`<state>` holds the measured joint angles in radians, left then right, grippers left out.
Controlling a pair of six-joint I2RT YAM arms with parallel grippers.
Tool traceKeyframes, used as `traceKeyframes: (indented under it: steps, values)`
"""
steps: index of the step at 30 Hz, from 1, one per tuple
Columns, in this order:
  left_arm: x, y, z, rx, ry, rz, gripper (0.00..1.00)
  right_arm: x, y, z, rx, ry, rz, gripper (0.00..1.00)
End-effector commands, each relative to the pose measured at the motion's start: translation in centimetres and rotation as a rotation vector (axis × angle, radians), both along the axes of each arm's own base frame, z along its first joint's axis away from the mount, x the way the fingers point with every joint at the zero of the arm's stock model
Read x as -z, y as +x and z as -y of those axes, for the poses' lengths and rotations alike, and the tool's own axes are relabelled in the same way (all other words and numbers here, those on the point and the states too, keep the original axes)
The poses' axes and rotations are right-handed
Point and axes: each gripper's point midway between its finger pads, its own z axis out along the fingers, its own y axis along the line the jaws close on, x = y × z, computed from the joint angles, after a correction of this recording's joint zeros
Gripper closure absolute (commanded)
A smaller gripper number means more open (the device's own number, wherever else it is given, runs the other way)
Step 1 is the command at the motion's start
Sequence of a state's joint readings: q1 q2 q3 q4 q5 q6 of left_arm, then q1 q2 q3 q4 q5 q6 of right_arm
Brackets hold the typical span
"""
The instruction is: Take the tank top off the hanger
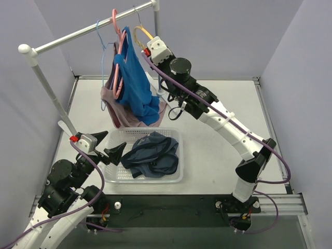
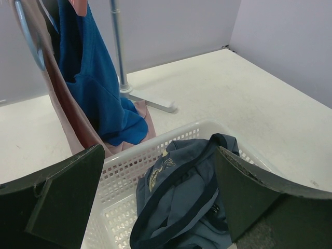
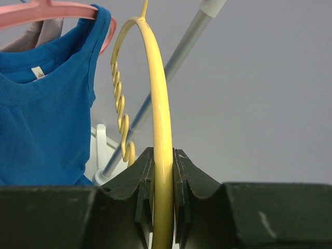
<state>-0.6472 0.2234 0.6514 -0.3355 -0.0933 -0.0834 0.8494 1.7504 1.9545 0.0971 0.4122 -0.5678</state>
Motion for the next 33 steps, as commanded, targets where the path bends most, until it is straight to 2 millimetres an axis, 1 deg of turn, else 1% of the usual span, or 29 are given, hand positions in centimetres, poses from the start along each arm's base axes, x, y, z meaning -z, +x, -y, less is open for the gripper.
traceKeyframes:
  steps: [1,3,4,5,6,7,8,9,11,12,13,17,18,19,21,22,23,24,25,26,27,28,29,30,32,33]
  values:
    - [-1.1,-0.1,0.0,0.004,-0.022,0.036,0.03,-3.8,-0.7,2.1,0.053,0.176,0.059,1.0]
    - [-1.0,-0.1,-0.1,0.003,-0.023,0.037,0.03,-3.7,-1.1,2.5,0.057,0.204,0.037,0.98]
    - [-1.1,-0.1,-0.1,0.001,-0.025,0.04,0.03,-3.9,-1.6,2.9,0.056,0.23,0.026,0.89]
    - [-1.1,-0.1,-0.1,0.001,-0.025,0.04,0.03,-3.1,-2.0,2.7,0.051,0.263,-0.022,0.83]
    - [-1.1,-0.1,-0.1,0.0,-0.024,0.039,0.03,-2.9,-2.3,2.9,0.049,0.284,-0.04,0.77]
    - [-1.2,-0.1,-0.2,0.001,-0.024,0.04,0.03,-3.1,-3.0,3.2,0.043,0.302,-0.052,0.66]
    - [-1.2,-0.2,-0.2,0.003,-0.025,0.04,0.03,-2.9,-3.5,3.3,0.043,0.334,-0.076,0.63]
    - [-1.2,-0.2,-0.1,0.004,-0.024,0.039,0.03,-2.2,-3.8,3.3,0.042,0.335,-0.093,0.6]
    - [-1.3,-0.3,-0.2,0.003,-0.028,0.045,0.03,-2.7,-4.9,3.8,0.032,0.373,-0.1,0.55]
    - [-1.4,-0.3,-0.3,0.001,-0.031,0.049,0.03,-2.5,-5.4,3.5,0.026,0.398,-0.112,0.53]
    - [-1.3,-0.3,-0.3,-0.002,-0.03,0.048,0.03,-2.3,-6.1,3.8,0.028,0.391,-0.129,0.51]
    - [-1.3,-0.2,-0.4,-0.005,-0.03,0.049,0.03,-3.0,-8.0,3.0,0.008,0.422,-0.136,0.46]
    - [-1.4,-0.3,-0.4,-0.004,-0.032,0.052,0.03,-3.2,-8.5,2.6,-0.007,0.432,-0.141,0.44]
    - [-1.3,-0.2,-0.4,-0.005,-0.03,0.049,0.03,-3.7,-9.4,1.7,-0.042,0.459,-0.16,0.44]
    - [-1.4,-0.3,-0.5,-0.01,-0.034,0.054,0.03,-4.1,-10.4,0.7,-0.084,0.486,-0.184,0.43]
    - [-1.5,-0.3,-0.6,-0.011,-0.036,0.057,0.03,-4.2,-11.2,-0.4,-0.11,0.51,-0.202,0.43]
    - [-1.6,-0.3,-0.7,-0.015,-0.038,0.063,0.03,-4.4,-11.7,-1.0,-0.126,0.523,-0.207,0.43]
    - [-1.6,-0.3,-0.8,-0.017,-0.042,0.064,0.03,-4.4,-11.9,-1.6,-0.135,0.531,-0.214,0.42]
    - [-1.5,-0.3,-0.8,-0.019,-0.041,0.062,0.03,-4.0,-12.4,-2.9,-0.156,0.55,-0.237,0.42]
    - [-1.7,-0.4,-0.8,-0.017,-0.042,0.067,0.03,-4.5,-12.7,-3.4,-0.17,0.565,-0.237,0.41]
    - [-1.6,-0.3,-0.8,-0.017,-0.042,0.064,0.03,-4.4,-12.8,-4.1,-0.175,0.564,-0.24,0.4]
    - [-1.6,-0.3,-0.8,-0.016,-0.042,0.065,0.03,-3.7,-12.7,-5.4,-0.176,0.548,-0.248,0.38]
    - [-1.6,-0.3,-0.7,-0.016,-0.041,0.064,0.03,-4.5,-13.1,-5.8,-0.17,0.559,-0.234,0.38]
    - [-1.5,-0.3,-0.7,-0.014,-0.039,0.061,0.03,-3.7,-12.9,-7.1,-0.166,0.544,-0.242,0.37]
    - [-1.6,-0.3,-0.7,-0.013,-0.041,0.064,0.03,-3.8,-13.5,-8.4,-0.189,0.546,-0.244,0.36]
    - [-1.6,-0.3,-0.7,-0.014,-0.042,0.066,0.03,-3.8,-13.6,-9.3,-0.2,0.545,-0.239,0.32]
